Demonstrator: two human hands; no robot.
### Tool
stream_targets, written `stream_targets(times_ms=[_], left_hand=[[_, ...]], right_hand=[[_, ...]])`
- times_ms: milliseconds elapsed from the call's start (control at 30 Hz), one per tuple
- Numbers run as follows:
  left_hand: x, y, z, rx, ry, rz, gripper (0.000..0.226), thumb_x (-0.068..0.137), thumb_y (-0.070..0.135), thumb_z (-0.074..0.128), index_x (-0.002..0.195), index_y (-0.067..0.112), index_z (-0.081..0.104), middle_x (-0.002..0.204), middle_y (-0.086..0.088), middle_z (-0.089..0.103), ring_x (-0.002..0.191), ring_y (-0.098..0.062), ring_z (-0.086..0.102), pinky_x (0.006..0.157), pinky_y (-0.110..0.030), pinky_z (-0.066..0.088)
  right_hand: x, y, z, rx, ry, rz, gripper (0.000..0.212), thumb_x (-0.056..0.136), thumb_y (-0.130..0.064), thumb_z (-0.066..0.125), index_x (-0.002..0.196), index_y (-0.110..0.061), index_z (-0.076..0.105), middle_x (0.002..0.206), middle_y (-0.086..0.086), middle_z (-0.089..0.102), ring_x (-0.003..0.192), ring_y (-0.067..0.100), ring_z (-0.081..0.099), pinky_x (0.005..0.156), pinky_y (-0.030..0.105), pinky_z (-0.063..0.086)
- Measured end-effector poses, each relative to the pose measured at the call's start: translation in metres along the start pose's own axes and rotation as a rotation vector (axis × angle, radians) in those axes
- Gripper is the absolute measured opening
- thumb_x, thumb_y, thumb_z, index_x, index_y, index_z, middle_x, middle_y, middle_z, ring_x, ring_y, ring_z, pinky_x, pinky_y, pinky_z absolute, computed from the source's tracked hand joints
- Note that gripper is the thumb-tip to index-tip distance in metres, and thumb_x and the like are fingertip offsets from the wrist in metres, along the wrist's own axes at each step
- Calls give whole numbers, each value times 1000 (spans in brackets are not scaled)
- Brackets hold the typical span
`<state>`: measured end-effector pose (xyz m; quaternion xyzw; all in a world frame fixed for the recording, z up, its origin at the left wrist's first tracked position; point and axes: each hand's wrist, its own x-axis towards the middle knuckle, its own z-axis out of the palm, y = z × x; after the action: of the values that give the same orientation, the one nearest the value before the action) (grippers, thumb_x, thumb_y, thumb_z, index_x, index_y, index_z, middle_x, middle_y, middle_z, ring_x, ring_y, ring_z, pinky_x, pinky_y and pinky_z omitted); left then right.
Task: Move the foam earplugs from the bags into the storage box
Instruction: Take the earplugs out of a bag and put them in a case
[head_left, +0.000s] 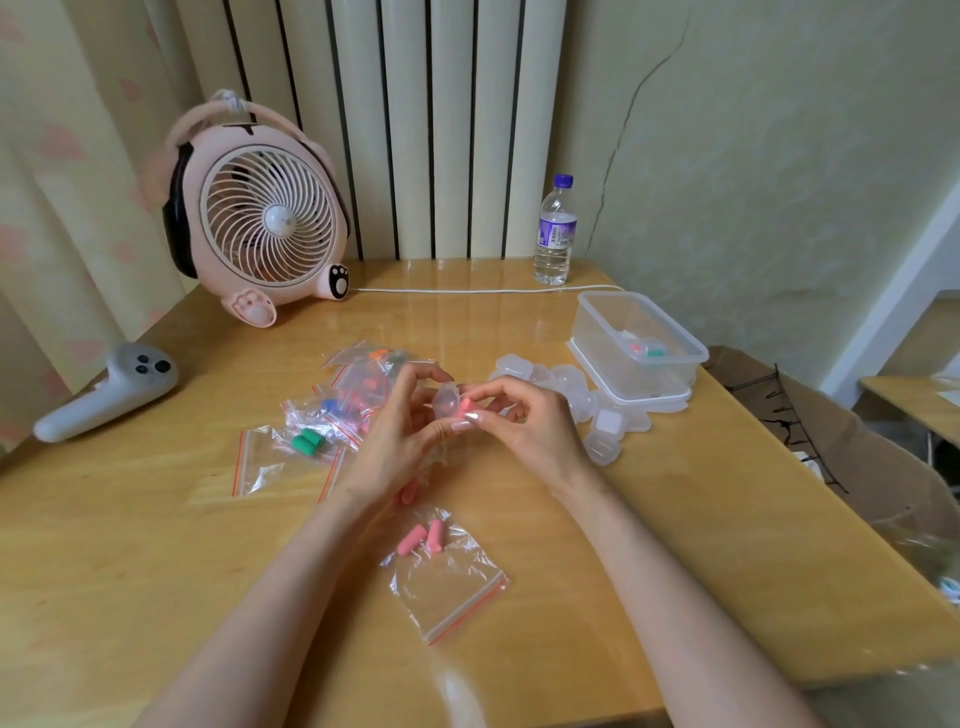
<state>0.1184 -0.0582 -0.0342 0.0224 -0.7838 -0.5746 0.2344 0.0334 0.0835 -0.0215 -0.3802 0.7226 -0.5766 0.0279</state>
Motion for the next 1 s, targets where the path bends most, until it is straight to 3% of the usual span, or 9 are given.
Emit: stream_targets(times_ms=[67, 167, 267, 333, 467, 600, 733, 833, 1000], left_hand=[[-1, 0, 0, -32, 7, 1, 42, 77, 33, 70, 109, 24, 43, 97, -7, 67, 84, -39, 64, 67, -60, 51], [-2, 3, 2, -65, 4, -19, 50, 73, 43, 74, 108, 25, 43, 100, -8, 68, 85, -45, 63, 62, -67, 47], [-1, 2, 3, -59, -19, -34, 52, 71, 45, 75, 107, 25, 43, 99, -6, 68, 86, -46, 62, 50, -53, 50], [-1, 3, 4, -63, -47, -47, 50, 72, 43, 76, 106, 26, 43, 99, -8, 68, 82, -48, 60, 52, -56, 47], [-1, 5, 5, -54, -56, -48, 44, 74, 31, 74, 105, 24, 44, 102, -14, 67, 78, -31, 63, 48, -21, 46], [0, -1, 4, -43, -31, -44, 49, 70, 43, 73, 106, 28, 44, 96, -7, 69, 88, -41, 62, 67, -55, 50], [-1, 0, 4, -66, -15, -34, 51, 67, 50, 73, 105, 31, 45, 99, -10, 67, 88, -48, 60, 66, -64, 47], [0, -2, 1, -75, -12, -32, 61, 68, 54, 74, 112, 27, 42, 102, -10, 65, 79, -55, 56, 63, -75, 40], [1, -5, -2, -50, -9, -31, 55, 71, 49, 72, 112, 29, 41, 104, -8, 65, 74, -58, 57, 58, -76, 40]], right_hand=[[0, 0, 0, 44, 13, 23, 6, 79, -14, 72, 83, -19, 71, 88, -8, 72, 73, 7, 59, 69, 21, 43], [2, 1, -1, 47, 97, 39, 9, 80, -12, 70, 82, -21, 72, 83, -9, 71, 70, 5, 57, 71, 27, 45], [4, 6, -1, -32, 136, -3, 13, 80, -8, 70, 86, -18, 74, 81, -12, 65, 67, 2, 53, 66, 16, 41], [5, 10, 1, -129, 97, -24, 16, 80, -8, 70, 91, -17, 75, 83, -8, 62, 69, 4, 52, 65, 12, 38], [6, 10, 0, -148, 9, 1, 23, 82, -10, 67, 101, -20, 73, 92, 0, 64, 74, 8, 52, 67, 12, 38], [5, 6, -5, -102, 17, -1, 20, 77, -10, 72, 84, -28, 69, 86, -9, 64, 68, 3, 49, 65, 14, 39], [5, 8, -6, -177, 2, -27, 7, 78, -12, 72, 76, -19, 73, 84, -1, 62, 72, 9, 53, 65, 16, 38], [5, 6, -8, -153, -27, -13, 6, 75, -21, 76, 74, -24, 72, 81, -6, 60, 70, 5, 52, 65, 14, 38], [5, 12, -8, -286, -19, -53, 11, 72, -23, 80, 72, -25, 69, 78, -13, 57, 65, 4, 51, 63, 16, 40]])
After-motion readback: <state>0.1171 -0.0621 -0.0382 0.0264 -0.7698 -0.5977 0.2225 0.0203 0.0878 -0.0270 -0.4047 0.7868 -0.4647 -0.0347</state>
